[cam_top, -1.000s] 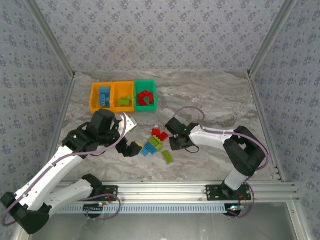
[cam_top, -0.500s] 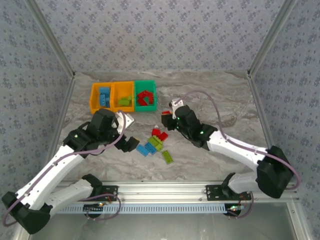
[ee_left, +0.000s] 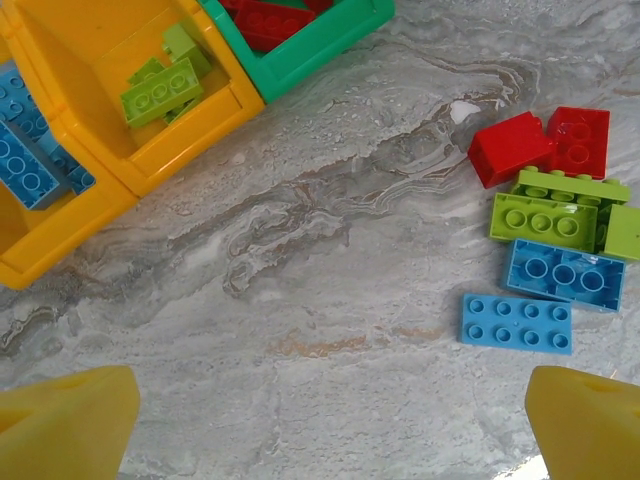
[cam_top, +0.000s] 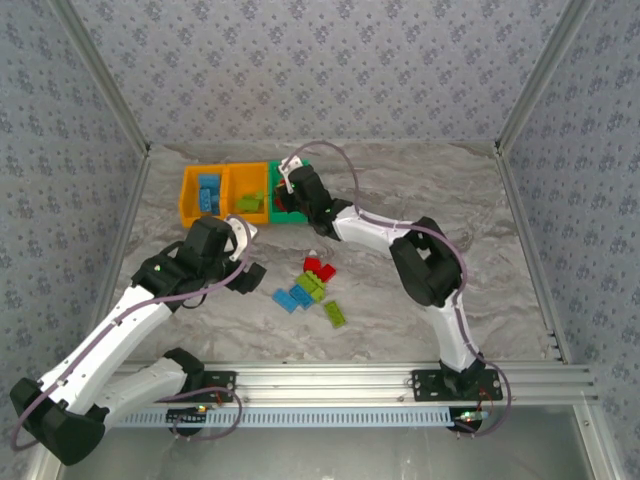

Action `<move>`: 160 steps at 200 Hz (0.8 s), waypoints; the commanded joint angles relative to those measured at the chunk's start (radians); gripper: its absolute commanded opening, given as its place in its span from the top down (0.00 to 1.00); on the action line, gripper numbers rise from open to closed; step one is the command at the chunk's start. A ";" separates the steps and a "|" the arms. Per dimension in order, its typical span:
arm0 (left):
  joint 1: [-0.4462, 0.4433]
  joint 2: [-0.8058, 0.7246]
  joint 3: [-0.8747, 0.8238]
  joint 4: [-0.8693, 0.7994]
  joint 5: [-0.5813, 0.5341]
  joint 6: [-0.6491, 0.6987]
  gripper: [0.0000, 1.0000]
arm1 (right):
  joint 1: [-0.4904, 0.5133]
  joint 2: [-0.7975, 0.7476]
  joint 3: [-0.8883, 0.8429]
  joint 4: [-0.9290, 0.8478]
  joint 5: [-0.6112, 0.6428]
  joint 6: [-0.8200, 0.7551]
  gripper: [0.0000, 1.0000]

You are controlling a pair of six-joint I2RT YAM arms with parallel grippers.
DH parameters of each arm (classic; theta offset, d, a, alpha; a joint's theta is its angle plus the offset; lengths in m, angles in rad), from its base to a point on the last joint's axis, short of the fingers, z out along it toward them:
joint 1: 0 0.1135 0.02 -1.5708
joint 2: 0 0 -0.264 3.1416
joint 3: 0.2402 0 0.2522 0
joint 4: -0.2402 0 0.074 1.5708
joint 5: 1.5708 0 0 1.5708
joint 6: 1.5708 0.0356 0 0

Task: Sort the legos into containers by color

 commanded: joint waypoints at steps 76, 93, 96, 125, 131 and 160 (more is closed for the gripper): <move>0.008 -0.005 -0.002 0.011 -0.020 -0.015 0.01 | -0.004 -0.147 0.052 -0.223 -0.013 -0.042 0.52; 0.010 0.005 0.000 0.013 -0.024 -0.027 0.01 | -0.003 -0.274 -0.042 -0.243 -0.044 -0.023 0.50; 0.011 0.007 0.000 0.014 -0.025 -0.033 0.01 | -0.003 -0.298 -0.064 -0.250 -0.054 -0.019 0.49; 0.015 0.056 0.056 -0.003 -0.088 -0.226 0.01 | -0.002 -0.536 -0.243 -0.369 -0.199 -0.024 0.37; 0.015 0.075 0.073 -0.015 -0.093 -0.305 0.01 | 0.000 -0.593 -0.277 -0.403 -0.228 -0.026 0.35; 0.006 0.132 0.041 0.026 0.005 -0.623 0.16 | 0.023 -0.832 -0.483 -0.476 -0.304 0.007 0.24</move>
